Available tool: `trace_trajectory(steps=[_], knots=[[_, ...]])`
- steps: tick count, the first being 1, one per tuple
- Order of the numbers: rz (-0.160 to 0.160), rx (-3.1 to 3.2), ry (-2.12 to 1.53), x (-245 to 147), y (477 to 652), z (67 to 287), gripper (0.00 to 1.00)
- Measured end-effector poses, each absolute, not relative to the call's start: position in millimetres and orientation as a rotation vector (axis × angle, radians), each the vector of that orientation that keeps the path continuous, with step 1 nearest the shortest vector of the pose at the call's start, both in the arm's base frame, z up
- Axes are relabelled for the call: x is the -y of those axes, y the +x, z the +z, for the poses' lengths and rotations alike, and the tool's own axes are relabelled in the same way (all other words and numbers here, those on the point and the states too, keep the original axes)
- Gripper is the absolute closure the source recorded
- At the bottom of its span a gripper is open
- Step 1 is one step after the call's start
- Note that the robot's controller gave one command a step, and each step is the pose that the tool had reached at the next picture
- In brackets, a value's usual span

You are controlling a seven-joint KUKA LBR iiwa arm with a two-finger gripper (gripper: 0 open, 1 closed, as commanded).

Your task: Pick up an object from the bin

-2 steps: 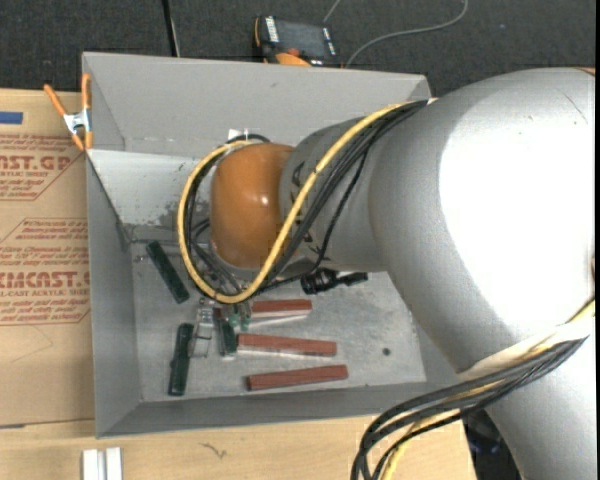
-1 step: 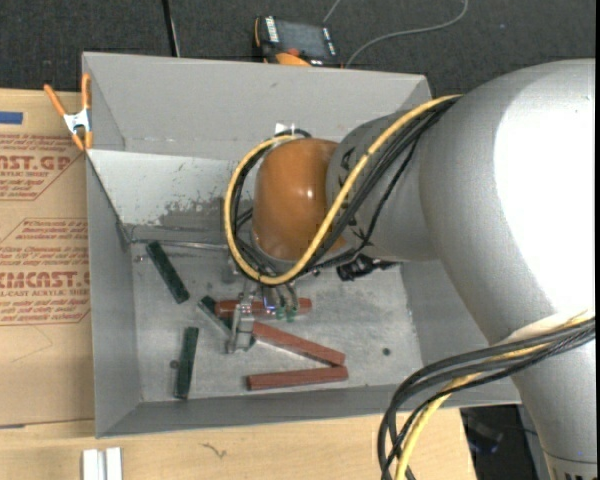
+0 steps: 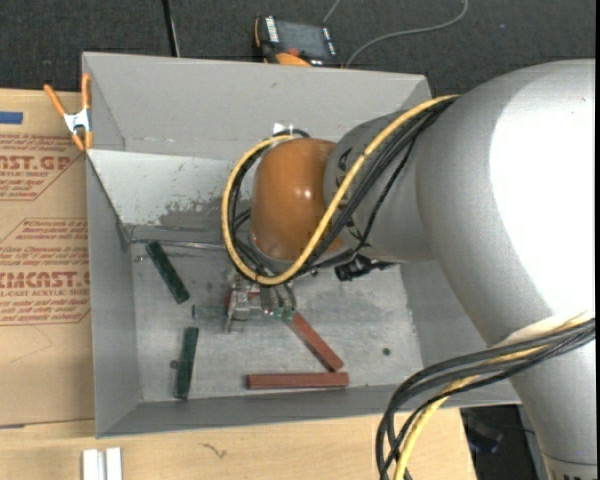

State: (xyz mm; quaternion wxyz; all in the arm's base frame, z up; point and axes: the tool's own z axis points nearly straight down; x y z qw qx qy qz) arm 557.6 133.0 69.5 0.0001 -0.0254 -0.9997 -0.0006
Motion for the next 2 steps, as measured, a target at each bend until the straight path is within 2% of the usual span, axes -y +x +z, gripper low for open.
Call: trace_trajectory(steps=[1, 2], knots=[[0.003, 3.150, -0.069, -66, 562.0, 145, 1.00], [0.004, 3.119, 0.439, 10, 552.1, 271, 1.00]])
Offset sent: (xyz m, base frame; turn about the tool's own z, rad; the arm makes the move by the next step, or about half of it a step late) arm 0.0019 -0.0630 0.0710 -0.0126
